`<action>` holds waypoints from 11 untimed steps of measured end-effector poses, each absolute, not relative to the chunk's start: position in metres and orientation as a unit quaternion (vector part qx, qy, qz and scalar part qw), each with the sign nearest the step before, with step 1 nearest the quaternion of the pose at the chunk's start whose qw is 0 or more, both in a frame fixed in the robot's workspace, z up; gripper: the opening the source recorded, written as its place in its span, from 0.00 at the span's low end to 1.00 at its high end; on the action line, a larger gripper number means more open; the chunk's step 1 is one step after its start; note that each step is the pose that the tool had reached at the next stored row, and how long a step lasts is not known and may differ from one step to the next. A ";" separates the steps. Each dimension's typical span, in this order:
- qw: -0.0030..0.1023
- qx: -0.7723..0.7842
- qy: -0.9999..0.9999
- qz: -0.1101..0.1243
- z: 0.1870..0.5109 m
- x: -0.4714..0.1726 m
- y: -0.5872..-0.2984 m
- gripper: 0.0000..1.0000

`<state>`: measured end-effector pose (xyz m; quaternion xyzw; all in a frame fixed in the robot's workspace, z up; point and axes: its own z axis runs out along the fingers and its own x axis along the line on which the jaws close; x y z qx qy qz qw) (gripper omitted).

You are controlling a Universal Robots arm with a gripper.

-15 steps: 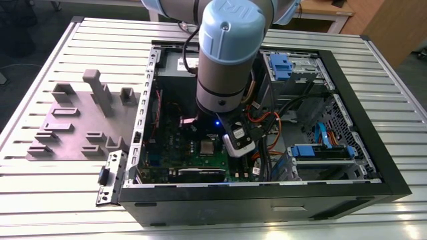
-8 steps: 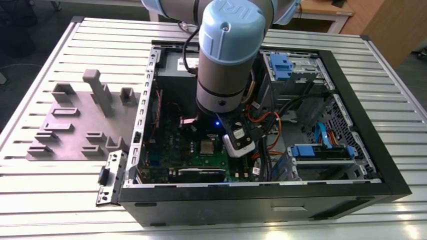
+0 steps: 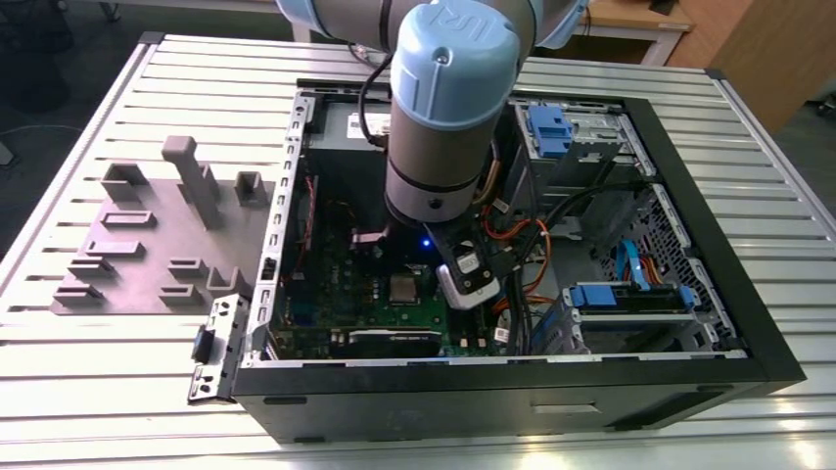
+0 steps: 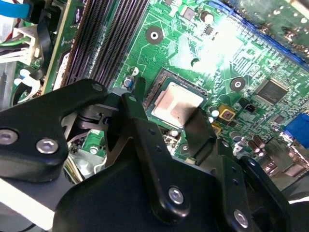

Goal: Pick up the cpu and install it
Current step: 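Place the cpu into insertion slot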

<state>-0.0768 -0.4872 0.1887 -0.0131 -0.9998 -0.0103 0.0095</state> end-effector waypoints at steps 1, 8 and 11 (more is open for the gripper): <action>0.010 -0.013 -1.000 -0.010 0.188 -0.076 -0.487 0.60; 0.009 -0.013 -1.000 -0.011 0.188 -0.073 -0.487 0.60; 0.009 -0.013 -1.000 -0.011 0.188 -0.073 -0.487 0.60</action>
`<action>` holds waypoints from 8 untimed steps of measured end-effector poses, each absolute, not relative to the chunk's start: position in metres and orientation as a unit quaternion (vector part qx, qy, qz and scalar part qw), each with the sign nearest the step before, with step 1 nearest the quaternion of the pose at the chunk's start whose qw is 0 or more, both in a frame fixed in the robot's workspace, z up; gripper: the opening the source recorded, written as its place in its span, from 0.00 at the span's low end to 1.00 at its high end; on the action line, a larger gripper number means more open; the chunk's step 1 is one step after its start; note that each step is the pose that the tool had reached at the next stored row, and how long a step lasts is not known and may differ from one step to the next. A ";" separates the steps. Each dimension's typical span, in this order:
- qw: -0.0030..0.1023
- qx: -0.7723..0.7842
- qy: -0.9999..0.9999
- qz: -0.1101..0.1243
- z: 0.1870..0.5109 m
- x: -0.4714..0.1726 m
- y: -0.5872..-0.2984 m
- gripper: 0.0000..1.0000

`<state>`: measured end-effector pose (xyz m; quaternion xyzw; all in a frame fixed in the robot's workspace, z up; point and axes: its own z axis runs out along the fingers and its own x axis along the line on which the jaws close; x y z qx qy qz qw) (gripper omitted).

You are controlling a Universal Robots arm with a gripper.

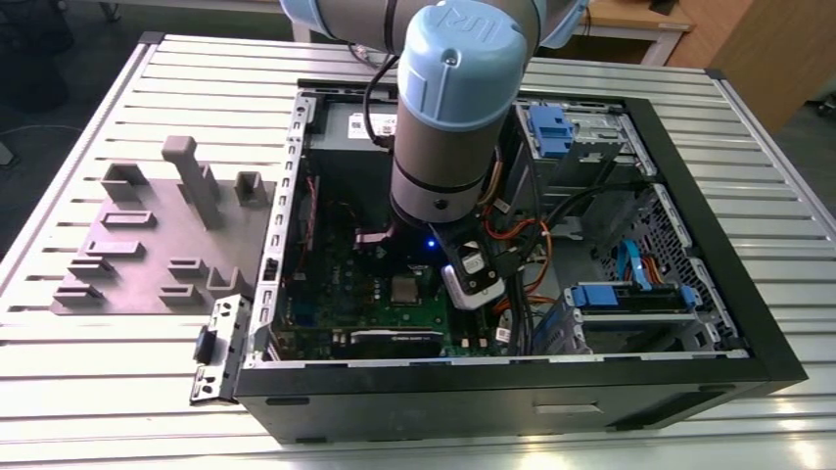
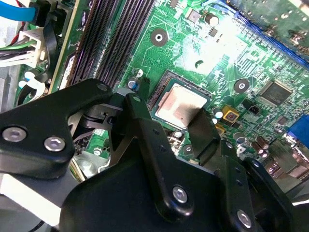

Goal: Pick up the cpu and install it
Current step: 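Place the cpu into insertion slot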

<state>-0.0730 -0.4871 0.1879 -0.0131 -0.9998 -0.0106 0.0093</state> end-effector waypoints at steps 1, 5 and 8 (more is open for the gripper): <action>0.009 -0.013 -1.000 -0.011 0.188 -0.073 -0.487 0.60; 0.009 -0.013 -1.000 -0.011 0.188 -0.073 -0.487 0.60; 0.009 -0.013 -1.000 -0.011 0.188 -0.073 -0.487 0.61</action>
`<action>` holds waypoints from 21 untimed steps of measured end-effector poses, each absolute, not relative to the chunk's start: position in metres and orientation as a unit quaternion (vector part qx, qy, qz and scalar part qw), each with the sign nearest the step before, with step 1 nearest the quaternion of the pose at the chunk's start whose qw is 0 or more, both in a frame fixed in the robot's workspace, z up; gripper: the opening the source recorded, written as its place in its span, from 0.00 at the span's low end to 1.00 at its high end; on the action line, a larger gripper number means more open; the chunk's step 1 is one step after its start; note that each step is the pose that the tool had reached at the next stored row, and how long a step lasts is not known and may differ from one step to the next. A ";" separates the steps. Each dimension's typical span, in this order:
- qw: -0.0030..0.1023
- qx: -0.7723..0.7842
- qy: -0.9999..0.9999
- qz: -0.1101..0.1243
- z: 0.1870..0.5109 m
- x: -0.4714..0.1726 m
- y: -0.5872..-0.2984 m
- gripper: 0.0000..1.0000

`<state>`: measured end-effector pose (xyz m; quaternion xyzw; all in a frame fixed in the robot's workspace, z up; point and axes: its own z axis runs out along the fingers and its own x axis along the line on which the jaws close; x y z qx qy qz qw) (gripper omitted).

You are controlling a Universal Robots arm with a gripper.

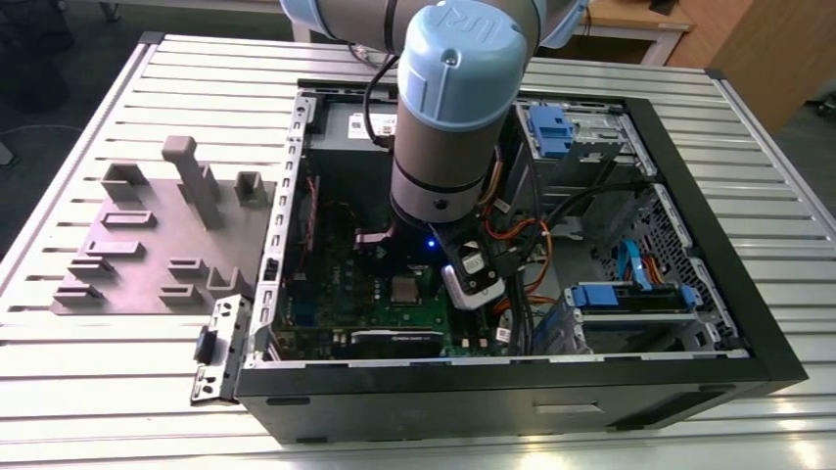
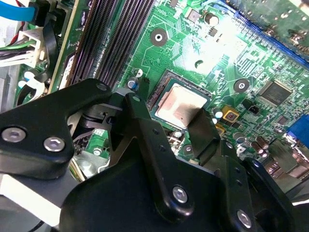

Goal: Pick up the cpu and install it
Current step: 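Place the cpu into insertion slot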

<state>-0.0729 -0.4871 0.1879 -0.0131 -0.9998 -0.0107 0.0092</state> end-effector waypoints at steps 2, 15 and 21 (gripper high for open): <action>0.009 -0.013 -1.000 -0.011 0.188 -0.073 -0.487 0.61; 0.009 -0.013 -1.000 -0.012 0.190 -0.073 -0.487 0.54; 0.009 -0.013 -1.000 -0.012 0.191 -0.075 -0.487 0.54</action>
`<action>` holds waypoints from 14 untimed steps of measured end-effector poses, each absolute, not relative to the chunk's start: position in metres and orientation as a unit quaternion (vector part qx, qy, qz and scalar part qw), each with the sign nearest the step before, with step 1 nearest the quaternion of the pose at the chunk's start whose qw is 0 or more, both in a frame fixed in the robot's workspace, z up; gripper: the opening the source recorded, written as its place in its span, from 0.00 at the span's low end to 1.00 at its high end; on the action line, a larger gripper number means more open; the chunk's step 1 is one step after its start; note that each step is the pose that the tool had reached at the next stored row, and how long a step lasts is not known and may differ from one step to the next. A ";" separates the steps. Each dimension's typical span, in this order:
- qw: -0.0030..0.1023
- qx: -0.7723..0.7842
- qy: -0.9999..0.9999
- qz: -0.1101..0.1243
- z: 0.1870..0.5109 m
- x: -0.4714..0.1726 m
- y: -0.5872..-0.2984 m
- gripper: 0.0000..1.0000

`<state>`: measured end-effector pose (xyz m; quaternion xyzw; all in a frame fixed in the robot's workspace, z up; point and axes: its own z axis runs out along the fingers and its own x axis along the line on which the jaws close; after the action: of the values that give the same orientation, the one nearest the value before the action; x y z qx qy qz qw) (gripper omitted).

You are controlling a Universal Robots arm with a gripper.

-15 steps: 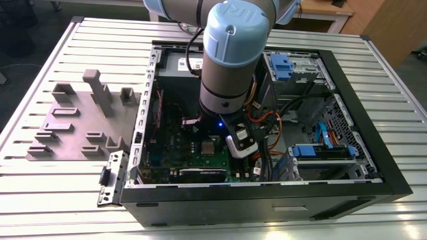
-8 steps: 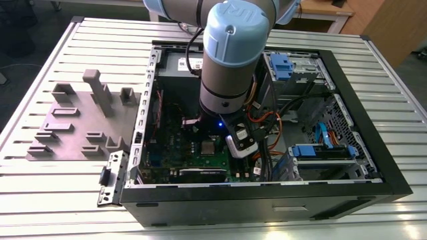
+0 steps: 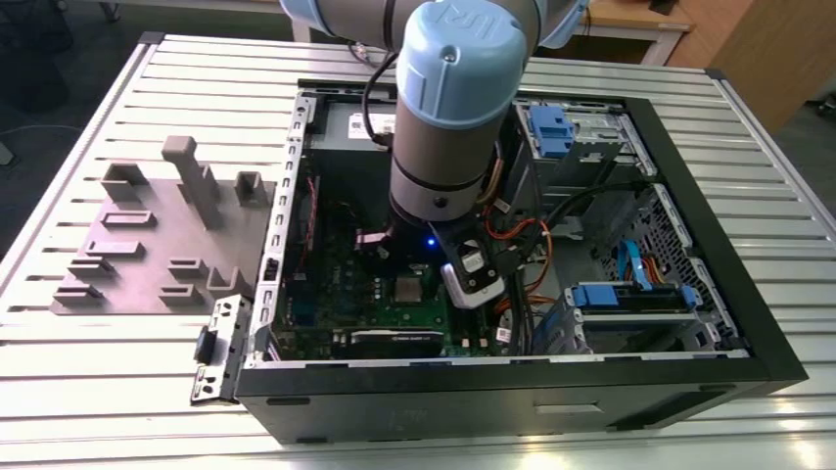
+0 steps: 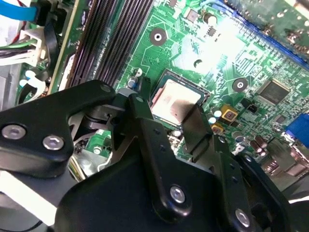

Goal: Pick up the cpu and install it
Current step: 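Place the cpu into insertion slot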

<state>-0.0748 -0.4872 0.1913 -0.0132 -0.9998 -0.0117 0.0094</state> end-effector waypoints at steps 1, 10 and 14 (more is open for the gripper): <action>0.009 -0.013 -1.000 -0.012 0.191 -0.076 -0.487 0.54; 0.009 -0.013 -1.000 -0.014 0.191 -0.077 -0.488 0.54; 0.009 -0.013 -1.000 -0.014 0.190 -0.077 -0.488 0.54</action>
<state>-0.0768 -0.4881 0.1904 -0.0131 -0.9998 -0.0136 0.0093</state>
